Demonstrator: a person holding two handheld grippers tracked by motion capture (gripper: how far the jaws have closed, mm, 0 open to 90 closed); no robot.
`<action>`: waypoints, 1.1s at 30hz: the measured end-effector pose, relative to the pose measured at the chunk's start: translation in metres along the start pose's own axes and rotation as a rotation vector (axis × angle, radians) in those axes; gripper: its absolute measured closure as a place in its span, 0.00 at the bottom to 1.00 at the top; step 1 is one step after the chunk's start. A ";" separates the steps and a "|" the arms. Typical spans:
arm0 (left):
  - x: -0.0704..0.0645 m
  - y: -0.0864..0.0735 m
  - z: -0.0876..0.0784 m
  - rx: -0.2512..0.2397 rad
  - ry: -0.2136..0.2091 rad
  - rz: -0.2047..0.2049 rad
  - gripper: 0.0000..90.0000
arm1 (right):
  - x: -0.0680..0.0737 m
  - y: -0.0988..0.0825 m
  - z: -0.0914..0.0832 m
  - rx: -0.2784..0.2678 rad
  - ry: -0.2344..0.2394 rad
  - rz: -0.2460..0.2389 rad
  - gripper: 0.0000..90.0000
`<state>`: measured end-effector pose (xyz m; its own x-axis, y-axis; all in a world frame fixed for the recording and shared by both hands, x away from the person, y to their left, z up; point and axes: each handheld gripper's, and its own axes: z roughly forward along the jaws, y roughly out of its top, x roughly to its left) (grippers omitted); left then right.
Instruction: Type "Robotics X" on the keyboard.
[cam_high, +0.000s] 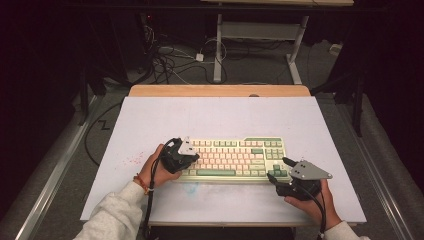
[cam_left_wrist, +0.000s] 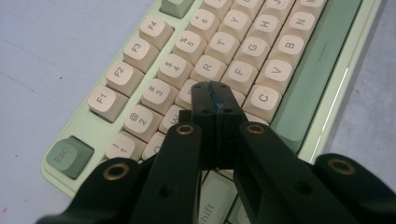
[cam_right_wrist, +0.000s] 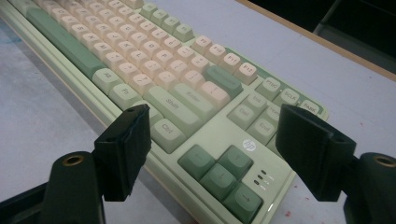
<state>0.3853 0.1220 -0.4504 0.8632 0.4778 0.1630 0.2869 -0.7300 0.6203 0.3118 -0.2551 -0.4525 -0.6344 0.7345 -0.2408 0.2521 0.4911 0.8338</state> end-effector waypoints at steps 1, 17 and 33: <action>0.000 0.000 0.000 0.002 0.000 0.000 0.98 | 0.000 0.000 0.000 0.000 0.001 -0.001 0.30; -0.003 -0.001 -0.002 -0.001 0.021 0.024 0.98 | 0.000 0.000 0.001 0.004 0.002 -0.007 0.30; -0.005 0.001 -0.035 -0.105 0.055 0.020 0.98 | 0.004 0.005 -0.005 -0.020 -0.004 -0.027 0.30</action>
<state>0.3663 0.1363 -0.4238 0.8435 0.4918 0.2158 0.2223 -0.6855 0.6933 0.3070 -0.2524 -0.4470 -0.6379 0.7230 -0.2651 0.2203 0.5011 0.8369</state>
